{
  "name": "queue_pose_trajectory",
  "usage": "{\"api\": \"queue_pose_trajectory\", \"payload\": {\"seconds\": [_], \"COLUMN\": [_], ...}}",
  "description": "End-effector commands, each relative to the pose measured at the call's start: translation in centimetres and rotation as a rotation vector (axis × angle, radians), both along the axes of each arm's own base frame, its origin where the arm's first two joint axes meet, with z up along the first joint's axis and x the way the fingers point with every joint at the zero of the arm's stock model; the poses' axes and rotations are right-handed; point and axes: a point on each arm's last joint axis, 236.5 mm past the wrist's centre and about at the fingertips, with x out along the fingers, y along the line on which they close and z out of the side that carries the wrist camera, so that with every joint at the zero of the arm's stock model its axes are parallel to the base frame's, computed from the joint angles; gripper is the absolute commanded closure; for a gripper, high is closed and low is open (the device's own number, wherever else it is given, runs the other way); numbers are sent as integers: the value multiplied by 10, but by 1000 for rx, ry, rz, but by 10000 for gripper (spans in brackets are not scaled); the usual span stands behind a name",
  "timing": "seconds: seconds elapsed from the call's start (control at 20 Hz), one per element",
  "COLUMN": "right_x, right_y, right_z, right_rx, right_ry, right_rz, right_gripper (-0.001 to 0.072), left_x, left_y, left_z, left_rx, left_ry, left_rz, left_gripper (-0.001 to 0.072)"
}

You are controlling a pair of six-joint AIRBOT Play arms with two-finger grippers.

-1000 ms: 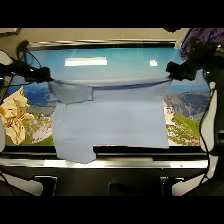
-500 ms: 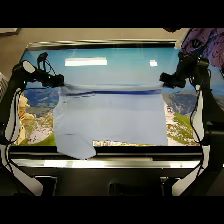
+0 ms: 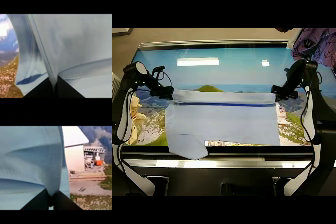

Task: Fold the clothes and pants, and hang the long-sleeved shirts on hangers.

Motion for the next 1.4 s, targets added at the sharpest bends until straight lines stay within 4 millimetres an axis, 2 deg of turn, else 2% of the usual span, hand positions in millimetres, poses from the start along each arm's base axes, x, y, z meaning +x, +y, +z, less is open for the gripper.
{"api": "queue_pose_trajectory", "payload": {"seconds": [0.0,0.15,0.35,0.4,0.45,0.5,0.55,0.6,0.7,0.8,0.9,1.0,1.1,1.2,1.35], "right_x": [-29,-46,-58,-59,-58,-56,-52,-48,-40,-36,-57,-85,-113,-132,-148], "right_y": [2,5,7,7,7,5,3,-2,-16,-34,-56,-66,-71,-65,-56], "right_z": [-17,-30,-43,-45,-46,-43,-37,-27,4,32,41,39,28,17,6], "right_rx": [6,20,28,27,26,27,28,27,56,165,272,368,385,387,401], "right_ry": [122,187,229,233,228,212,185,147,45,-73,-100,-108,-88,-70,-32], "right_rz": [7,7,5,5,5,13,18,20,12,-32,-126,-215,-278,-292,-293], "right_gripper": [679,678,676,602,464,270,167,161,163,168,168,169,169,169,169], "left_x": [-14,-24,-35,-35,-34,-34,-34,-34,-37,-51,-88,-141,-191,-229,-266], "left_y": [2,-5,-5,-5,-5,-2,1,8,31,65,88,84,60,30,-8], "left_z": [-4,-13,-25,-25,-25,-24,-22,-16,6,29,33,21,4,-13,-31], "left_rx": [33,35,37,37,38,45,47,47,45,42,-11,-118,-220,-302,-397], "left_ry": [62,103,149,149,148,149,147,140,121,86,95,125,140,139,161], "left_rz": [-23,-40,-26,-25,-24,-6,22,52,126,211,318,413,493,521,503], "left_gripper": [692,691,690,682,611,420,178,76,76,77,77,77,77,77,79]}}
